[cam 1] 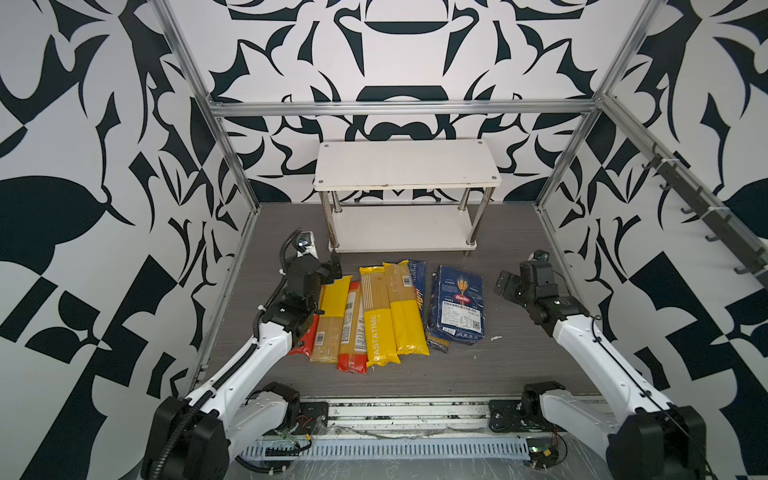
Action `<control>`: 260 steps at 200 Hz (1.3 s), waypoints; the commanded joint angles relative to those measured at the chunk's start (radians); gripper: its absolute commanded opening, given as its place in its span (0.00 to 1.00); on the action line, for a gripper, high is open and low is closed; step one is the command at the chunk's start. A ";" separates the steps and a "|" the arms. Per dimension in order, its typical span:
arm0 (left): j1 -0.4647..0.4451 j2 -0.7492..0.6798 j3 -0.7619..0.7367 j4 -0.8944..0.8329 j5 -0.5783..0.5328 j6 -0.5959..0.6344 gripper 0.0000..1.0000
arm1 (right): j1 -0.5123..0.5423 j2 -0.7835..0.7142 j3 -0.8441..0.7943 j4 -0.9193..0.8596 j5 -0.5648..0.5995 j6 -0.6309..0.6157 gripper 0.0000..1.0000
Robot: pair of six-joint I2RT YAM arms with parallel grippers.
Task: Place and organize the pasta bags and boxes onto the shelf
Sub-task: 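Reach right gripper to blue Barilla box while left gripper moves over packs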
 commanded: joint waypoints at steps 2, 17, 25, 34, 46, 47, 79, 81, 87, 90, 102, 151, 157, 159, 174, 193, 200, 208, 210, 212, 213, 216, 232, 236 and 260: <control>-0.094 -0.037 0.026 -0.191 -0.062 -0.086 1.00 | 0.021 -0.050 0.066 -0.179 -0.005 0.082 0.99; -0.146 -0.055 0.030 -0.222 -0.049 -0.148 1.00 | 0.030 -0.064 0.084 -0.225 0.012 0.096 0.99; -0.167 -0.061 0.030 -0.229 -0.035 -0.170 0.99 | 0.038 -0.062 0.095 -0.253 0.050 0.101 0.99; -0.196 -0.059 0.032 -0.236 -0.026 -0.188 1.00 | 0.043 -0.045 0.113 -0.288 0.088 0.100 0.99; -0.239 -0.044 0.041 -0.256 -0.045 -0.205 1.00 | 0.043 -0.003 0.146 -0.342 0.118 0.098 0.99; -0.243 -0.043 0.043 -0.258 -0.049 -0.206 1.00 | 0.043 0.002 0.149 -0.347 0.121 0.099 0.99; -0.378 0.019 0.108 -0.356 -0.178 -0.221 1.00 | 0.049 0.076 0.196 -0.408 0.090 0.113 0.99; -0.385 0.023 0.112 -0.361 -0.181 -0.221 1.00 | 0.050 0.075 0.193 -0.404 0.081 0.110 0.99; -0.402 0.035 0.125 -0.371 -0.189 -0.223 1.00 | 0.051 0.061 0.180 -0.383 0.049 0.101 0.99; -0.410 0.041 0.128 -0.375 -0.190 -0.225 1.00 | 0.051 0.052 0.172 -0.370 0.032 0.097 0.99; -0.437 0.061 0.152 -0.393 -0.186 -0.247 1.00 | 0.051 0.011 0.144 -0.322 -0.036 0.087 0.99; -0.494 0.136 0.227 -0.394 -0.054 -0.345 1.00 | 0.051 -0.048 0.041 -0.181 -0.415 0.056 0.99; -0.496 0.146 0.236 -0.394 -0.032 -0.357 1.00 | 0.051 -0.045 0.025 -0.166 -0.451 0.062 0.99; -0.497 0.150 0.240 -0.394 -0.027 -0.361 1.00 | 0.051 -0.044 0.021 -0.160 -0.460 0.065 0.99; -0.501 0.174 0.267 -0.394 0.006 -0.385 1.00 | 0.052 -0.042 -0.028 -0.101 -0.539 0.084 0.99; -0.501 0.202 0.308 -0.391 0.033 -0.394 1.00 | 0.051 -0.043 -0.076 -0.045 -0.607 0.105 0.99; -0.500 0.214 0.324 -0.391 0.040 -0.393 1.00 | 0.052 -0.043 -0.091 -0.037 -0.618 0.109 0.99; -0.500 0.229 0.345 -0.392 0.052 -0.389 1.00 | 0.051 -0.045 -0.106 -0.025 -0.629 0.117 0.99; -0.500 0.232 0.352 -0.392 0.054 -0.388 1.00 | 0.051 -0.045 -0.109 -0.023 -0.634 0.118 0.99; -0.501 0.236 0.357 -0.392 0.058 -0.386 1.00 | 0.051 -0.045 -0.111 -0.019 -0.637 0.120 0.99; -0.500 0.238 0.360 -0.393 0.059 -0.386 1.00 | 0.051 -0.045 -0.113 -0.018 -0.639 0.121 0.99; -0.500 0.239 0.368 -0.395 0.062 -0.385 1.00 | 0.051 -0.045 -0.118 -0.014 -0.644 0.123 0.99; -0.501 0.300 0.413 -0.402 0.088 -0.387 1.00 | 0.051 -0.044 -0.146 0.015 -0.664 0.132 0.99; -0.501 0.311 0.425 -0.405 0.095 -0.388 1.00 | 0.051 -0.043 -0.153 0.027 -0.671 0.137 0.99; -0.501 0.390 0.488 -0.421 0.144 -0.405 1.00 | 0.051 -0.013 -0.214 0.132 -0.735 0.181 0.99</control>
